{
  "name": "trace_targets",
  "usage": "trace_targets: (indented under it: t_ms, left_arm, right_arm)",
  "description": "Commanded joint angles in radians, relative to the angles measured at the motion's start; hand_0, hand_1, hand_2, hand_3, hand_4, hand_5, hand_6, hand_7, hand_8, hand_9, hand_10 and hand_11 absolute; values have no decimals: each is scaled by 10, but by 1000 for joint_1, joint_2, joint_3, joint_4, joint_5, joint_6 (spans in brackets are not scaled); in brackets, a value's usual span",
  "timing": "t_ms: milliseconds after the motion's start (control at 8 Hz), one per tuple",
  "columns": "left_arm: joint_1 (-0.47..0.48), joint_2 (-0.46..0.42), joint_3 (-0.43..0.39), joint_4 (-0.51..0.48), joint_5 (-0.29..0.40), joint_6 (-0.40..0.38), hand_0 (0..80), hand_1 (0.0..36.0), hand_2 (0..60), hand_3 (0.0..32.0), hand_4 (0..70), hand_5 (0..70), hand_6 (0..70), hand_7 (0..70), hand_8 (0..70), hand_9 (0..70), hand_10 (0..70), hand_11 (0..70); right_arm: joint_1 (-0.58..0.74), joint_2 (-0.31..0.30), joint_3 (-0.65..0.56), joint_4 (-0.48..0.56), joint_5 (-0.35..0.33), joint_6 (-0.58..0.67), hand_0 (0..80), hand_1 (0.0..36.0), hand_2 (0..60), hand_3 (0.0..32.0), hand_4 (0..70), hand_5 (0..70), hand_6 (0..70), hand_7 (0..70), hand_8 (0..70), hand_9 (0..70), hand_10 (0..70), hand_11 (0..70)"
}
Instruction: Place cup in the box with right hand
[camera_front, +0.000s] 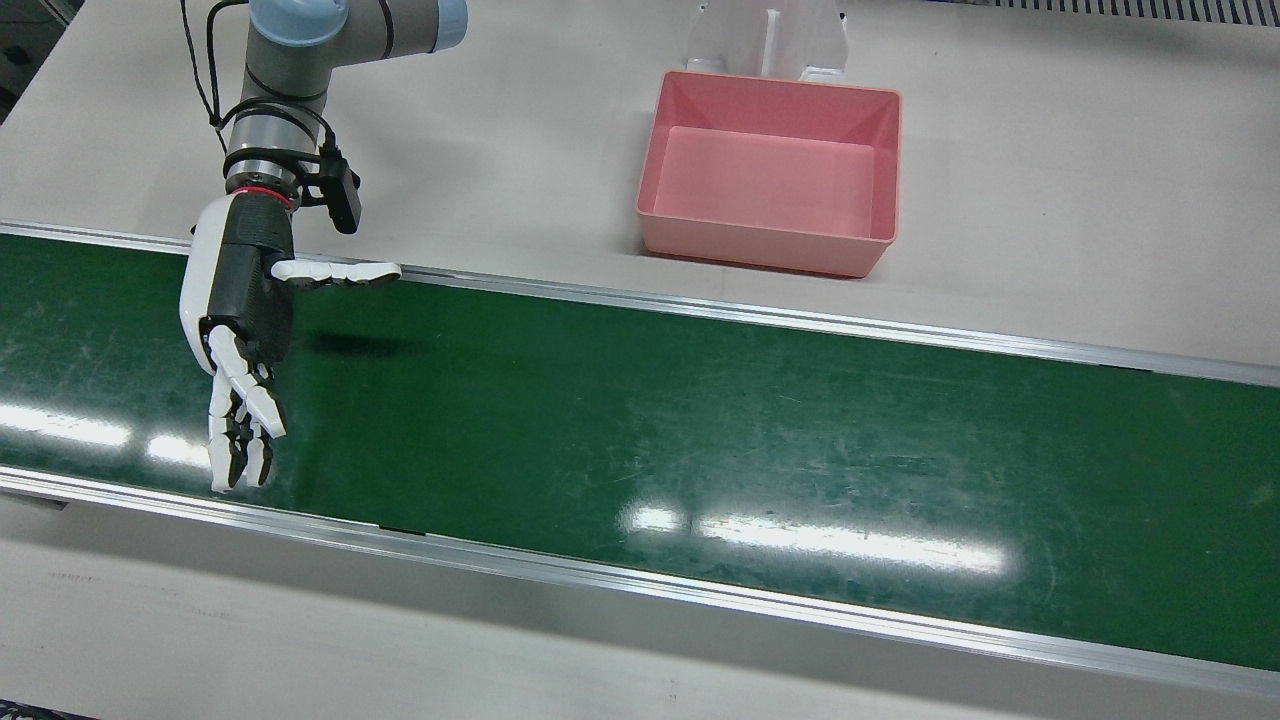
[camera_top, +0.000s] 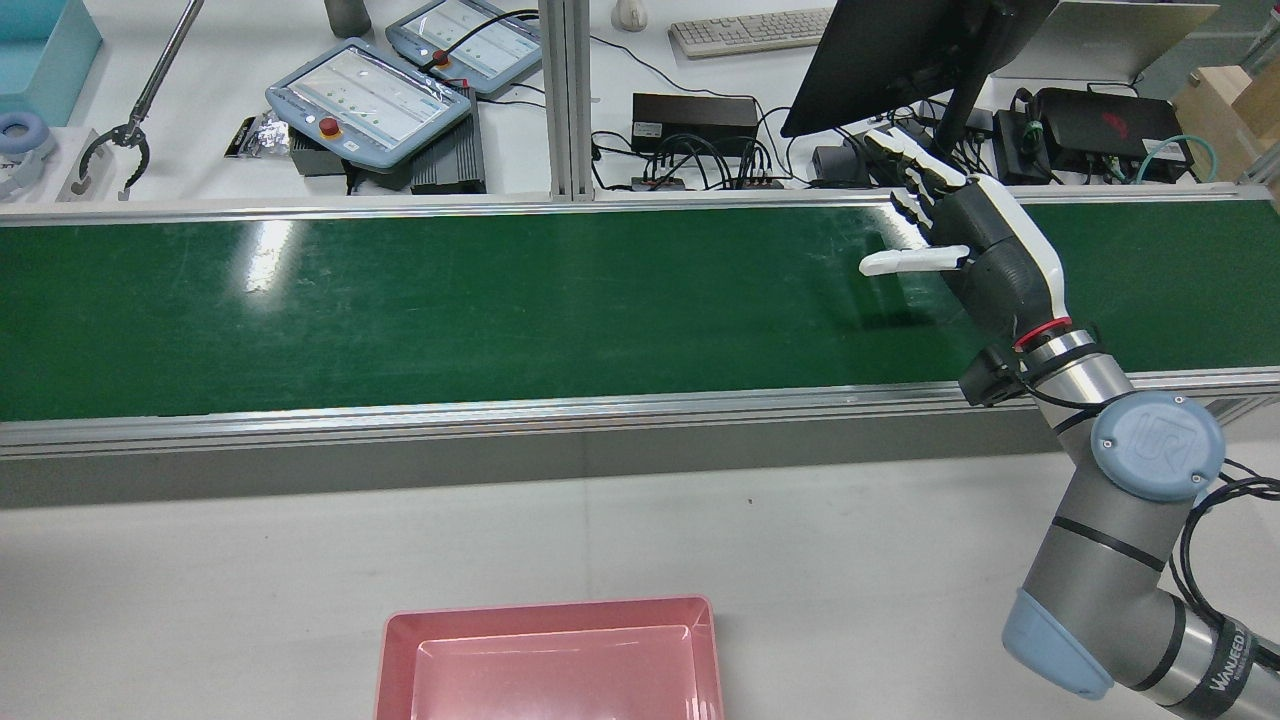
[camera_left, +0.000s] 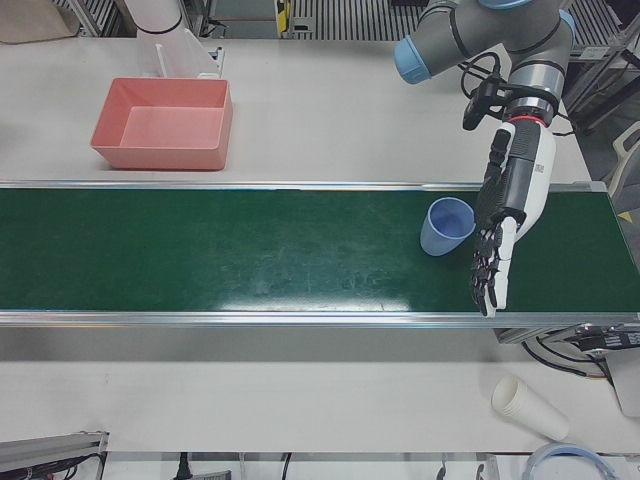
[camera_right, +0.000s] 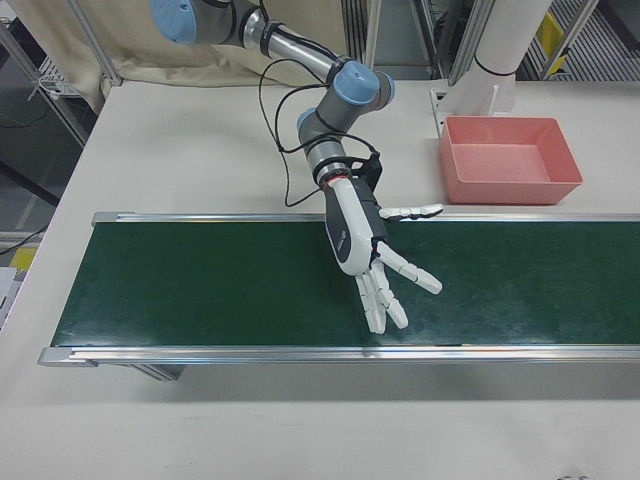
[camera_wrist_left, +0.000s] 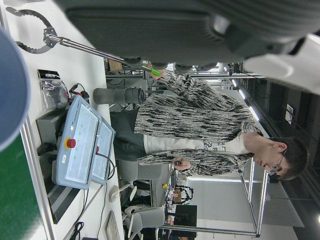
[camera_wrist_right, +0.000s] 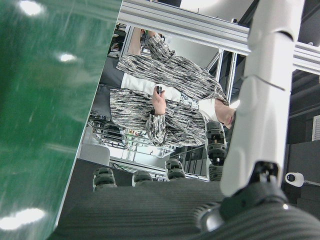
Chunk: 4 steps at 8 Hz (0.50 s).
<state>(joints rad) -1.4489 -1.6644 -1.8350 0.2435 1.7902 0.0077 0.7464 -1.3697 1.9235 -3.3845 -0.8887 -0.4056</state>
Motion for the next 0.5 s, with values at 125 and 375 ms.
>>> trace_targets:
  t_ms: [125, 375]
  left_arm:
    - [1, 0, 2, -1, 0, 0, 0, 0, 0, 0, 0, 0, 0, 0, 0, 0, 0, 0]
    - [1, 0, 2, -1, 0, 0, 0, 0, 0, 0, 0, 0, 0, 0, 0, 0, 0, 0]
  right_arm:
    - [4, -11, -8, 8, -3, 28, 477, 116, 0, 130, 0, 49, 11, 80, 20, 2, 19, 42]
    - [4, -25, -6, 8, -3, 31, 467, 99, 0, 100, 0, 45, 13, 77, 26, 1, 19, 40]
